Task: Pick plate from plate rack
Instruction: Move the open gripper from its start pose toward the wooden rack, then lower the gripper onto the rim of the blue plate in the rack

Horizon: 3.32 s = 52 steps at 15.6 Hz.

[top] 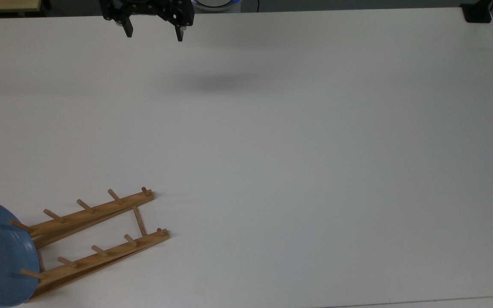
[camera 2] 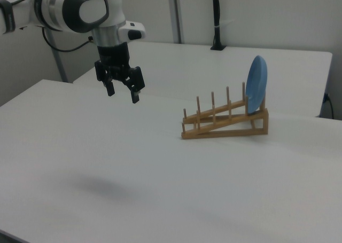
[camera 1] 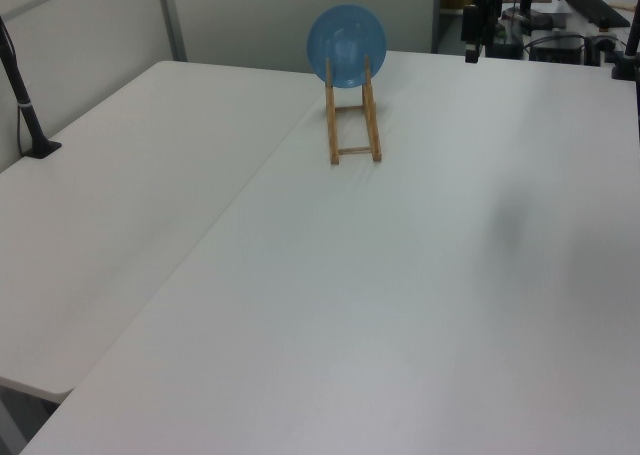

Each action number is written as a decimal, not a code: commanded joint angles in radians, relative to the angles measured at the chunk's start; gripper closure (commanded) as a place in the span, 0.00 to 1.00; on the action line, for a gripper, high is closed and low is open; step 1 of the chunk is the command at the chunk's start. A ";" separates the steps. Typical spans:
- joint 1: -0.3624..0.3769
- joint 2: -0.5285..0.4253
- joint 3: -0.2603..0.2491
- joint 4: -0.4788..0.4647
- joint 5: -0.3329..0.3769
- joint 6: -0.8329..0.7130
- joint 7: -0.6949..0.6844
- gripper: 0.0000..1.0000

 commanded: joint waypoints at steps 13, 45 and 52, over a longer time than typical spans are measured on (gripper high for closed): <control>-0.011 -0.002 -0.006 0.006 0.013 -0.018 -0.003 0.00; -0.051 0.540 -0.291 0.368 -0.219 1.073 0.000 0.16; -0.052 0.684 -0.388 0.432 -0.220 1.111 -0.002 0.20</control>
